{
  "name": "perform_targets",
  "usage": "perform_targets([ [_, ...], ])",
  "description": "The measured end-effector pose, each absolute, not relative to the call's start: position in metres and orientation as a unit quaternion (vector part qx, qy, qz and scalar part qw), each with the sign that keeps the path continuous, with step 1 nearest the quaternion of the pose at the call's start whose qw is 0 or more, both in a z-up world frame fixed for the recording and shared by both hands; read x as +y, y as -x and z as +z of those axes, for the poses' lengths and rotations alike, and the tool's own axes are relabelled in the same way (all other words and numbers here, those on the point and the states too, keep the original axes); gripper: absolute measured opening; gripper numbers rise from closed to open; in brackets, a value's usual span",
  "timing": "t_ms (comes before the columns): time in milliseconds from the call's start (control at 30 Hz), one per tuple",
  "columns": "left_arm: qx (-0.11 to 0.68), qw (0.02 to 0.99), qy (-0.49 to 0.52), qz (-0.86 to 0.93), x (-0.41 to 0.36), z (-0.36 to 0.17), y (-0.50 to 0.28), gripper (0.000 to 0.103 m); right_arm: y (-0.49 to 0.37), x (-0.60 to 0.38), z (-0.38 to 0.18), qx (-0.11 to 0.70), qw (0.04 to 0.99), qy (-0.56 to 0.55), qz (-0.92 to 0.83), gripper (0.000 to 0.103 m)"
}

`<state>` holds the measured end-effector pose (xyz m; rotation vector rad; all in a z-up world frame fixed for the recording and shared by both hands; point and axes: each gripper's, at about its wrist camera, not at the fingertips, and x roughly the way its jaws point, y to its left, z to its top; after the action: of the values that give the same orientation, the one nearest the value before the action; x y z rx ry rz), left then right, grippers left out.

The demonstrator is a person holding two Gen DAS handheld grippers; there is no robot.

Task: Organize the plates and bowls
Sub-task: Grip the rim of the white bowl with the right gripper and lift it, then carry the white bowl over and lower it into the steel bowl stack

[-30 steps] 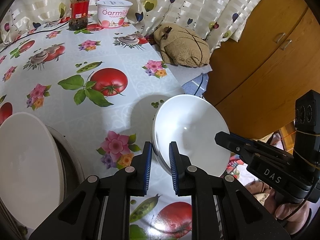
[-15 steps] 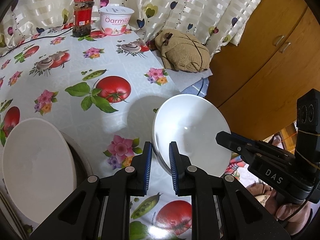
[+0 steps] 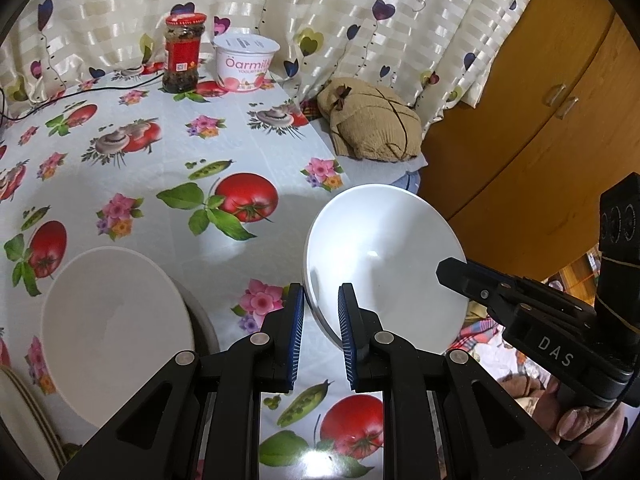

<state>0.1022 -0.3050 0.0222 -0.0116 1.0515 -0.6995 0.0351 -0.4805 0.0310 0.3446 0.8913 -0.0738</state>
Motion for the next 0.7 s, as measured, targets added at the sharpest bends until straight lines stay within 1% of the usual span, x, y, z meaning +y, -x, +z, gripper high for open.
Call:
perform_targets([
  [700, 0.465, 0.834, 0.032, -0.296, -0.257, 0.052, -0.103, 0.018, -0.046, -0.435, 0.066, 0.404, 0.905, -0.134, -0.002, 0.014],
])
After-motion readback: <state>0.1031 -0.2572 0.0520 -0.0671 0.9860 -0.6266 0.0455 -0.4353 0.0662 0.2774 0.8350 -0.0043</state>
